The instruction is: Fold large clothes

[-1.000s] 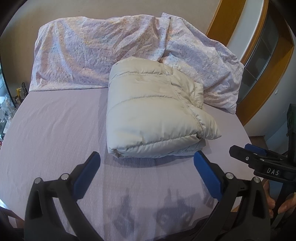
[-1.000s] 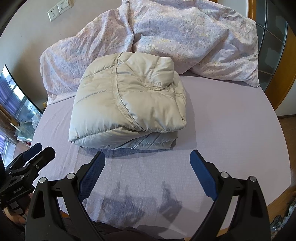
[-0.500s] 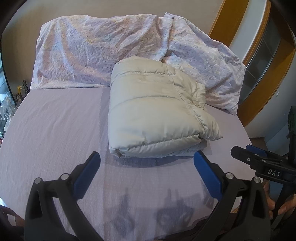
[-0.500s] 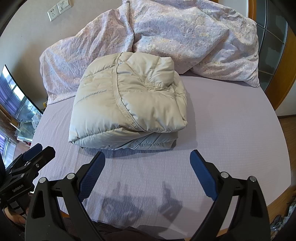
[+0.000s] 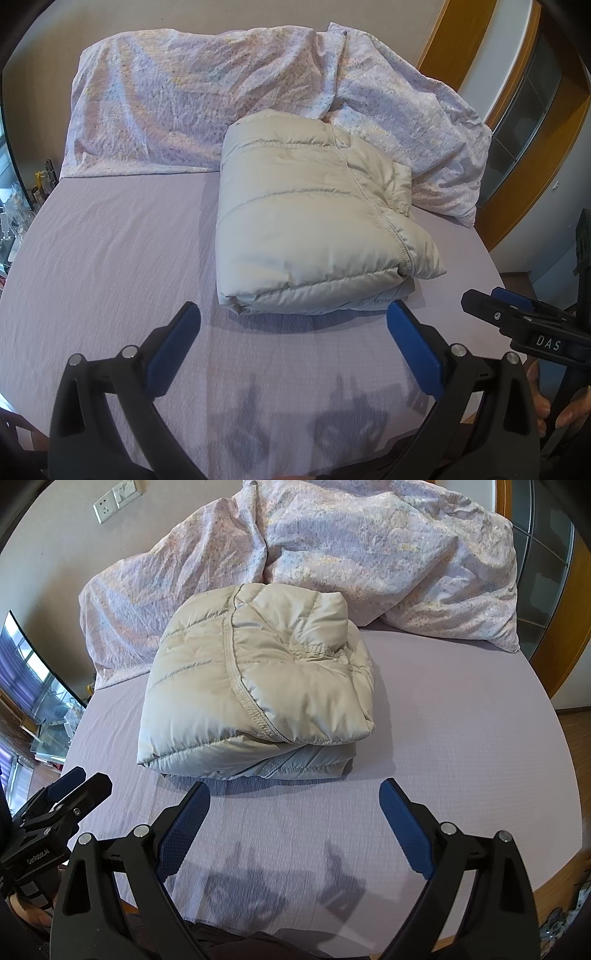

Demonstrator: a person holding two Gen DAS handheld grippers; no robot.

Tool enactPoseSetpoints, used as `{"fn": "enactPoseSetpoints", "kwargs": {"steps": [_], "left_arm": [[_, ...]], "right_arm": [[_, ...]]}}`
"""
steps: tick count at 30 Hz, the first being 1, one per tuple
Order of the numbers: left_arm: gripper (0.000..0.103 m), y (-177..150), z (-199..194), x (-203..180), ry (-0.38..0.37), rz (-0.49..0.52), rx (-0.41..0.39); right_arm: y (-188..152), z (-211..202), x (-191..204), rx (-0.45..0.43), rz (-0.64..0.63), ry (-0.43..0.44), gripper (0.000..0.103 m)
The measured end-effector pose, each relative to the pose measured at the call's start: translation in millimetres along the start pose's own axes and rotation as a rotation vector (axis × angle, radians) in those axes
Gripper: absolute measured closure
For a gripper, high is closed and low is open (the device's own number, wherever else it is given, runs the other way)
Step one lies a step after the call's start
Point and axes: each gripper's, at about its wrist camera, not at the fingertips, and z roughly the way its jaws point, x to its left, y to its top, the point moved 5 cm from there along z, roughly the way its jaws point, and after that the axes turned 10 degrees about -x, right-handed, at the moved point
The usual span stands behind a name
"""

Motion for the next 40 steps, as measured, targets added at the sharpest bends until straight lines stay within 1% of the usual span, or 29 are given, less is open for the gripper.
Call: {"fn": "enactPoseSetpoints", "kwargs": {"steps": [40], "left_arm": [[0.002,0.1,1.8,-0.5,0.002,-0.001,0.001]], "right_arm": [[0.7,2.4,-1.1,0.002,0.004,0.003,0.008]]}}
